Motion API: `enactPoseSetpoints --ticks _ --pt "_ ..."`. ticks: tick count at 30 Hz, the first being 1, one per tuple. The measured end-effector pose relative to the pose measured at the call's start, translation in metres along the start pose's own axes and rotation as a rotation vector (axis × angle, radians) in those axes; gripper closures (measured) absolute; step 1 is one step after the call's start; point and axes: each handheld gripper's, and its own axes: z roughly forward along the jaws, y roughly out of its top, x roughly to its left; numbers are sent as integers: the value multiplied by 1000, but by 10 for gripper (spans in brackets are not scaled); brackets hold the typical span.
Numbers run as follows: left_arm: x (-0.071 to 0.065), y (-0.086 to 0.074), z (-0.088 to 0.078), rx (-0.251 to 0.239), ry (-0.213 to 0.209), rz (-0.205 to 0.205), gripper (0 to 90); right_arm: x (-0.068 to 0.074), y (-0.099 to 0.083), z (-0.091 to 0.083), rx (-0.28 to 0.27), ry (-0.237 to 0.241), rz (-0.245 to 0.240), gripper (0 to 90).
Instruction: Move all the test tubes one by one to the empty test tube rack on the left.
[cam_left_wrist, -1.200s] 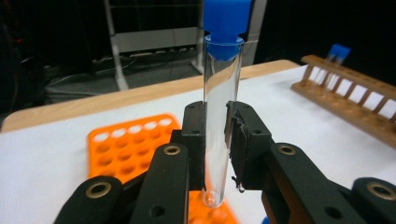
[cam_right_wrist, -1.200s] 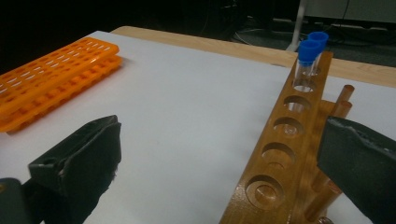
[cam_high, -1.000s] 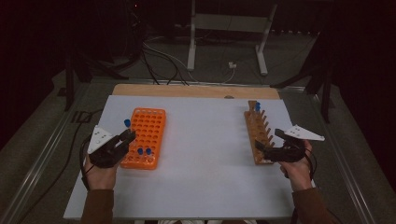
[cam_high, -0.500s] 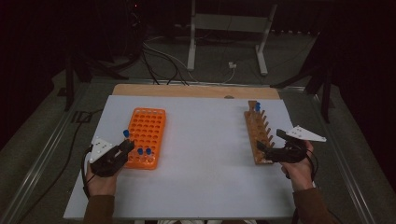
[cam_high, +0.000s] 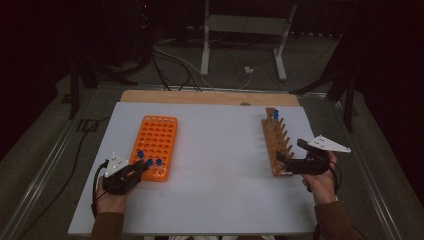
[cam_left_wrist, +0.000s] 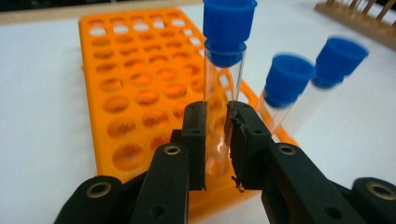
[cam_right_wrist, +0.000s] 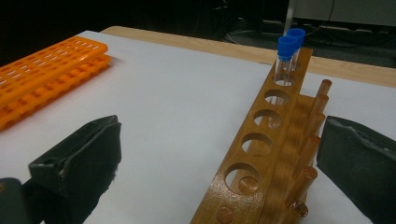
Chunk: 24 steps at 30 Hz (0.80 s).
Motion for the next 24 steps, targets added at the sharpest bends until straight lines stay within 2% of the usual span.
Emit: enactPoseSetpoints --ticks 5,11,13,15,24 --pt "-3 -1 0 39 21 30 784 1 -1 1 3 0 -5 0" --pt "-8 -1 3 63 38 73 785 3 -2 3 9 5 -11 0" --pt "-8 -3 6 87 45 85 785 3 -2 3 9 5 -12 0" --pt "-7 -3 6 85 42 71 786 3 -2 4 10 5 -13 0" --pt "-7 -4 7 78 40 60 785 4 -3 5 13 9 -16 0"
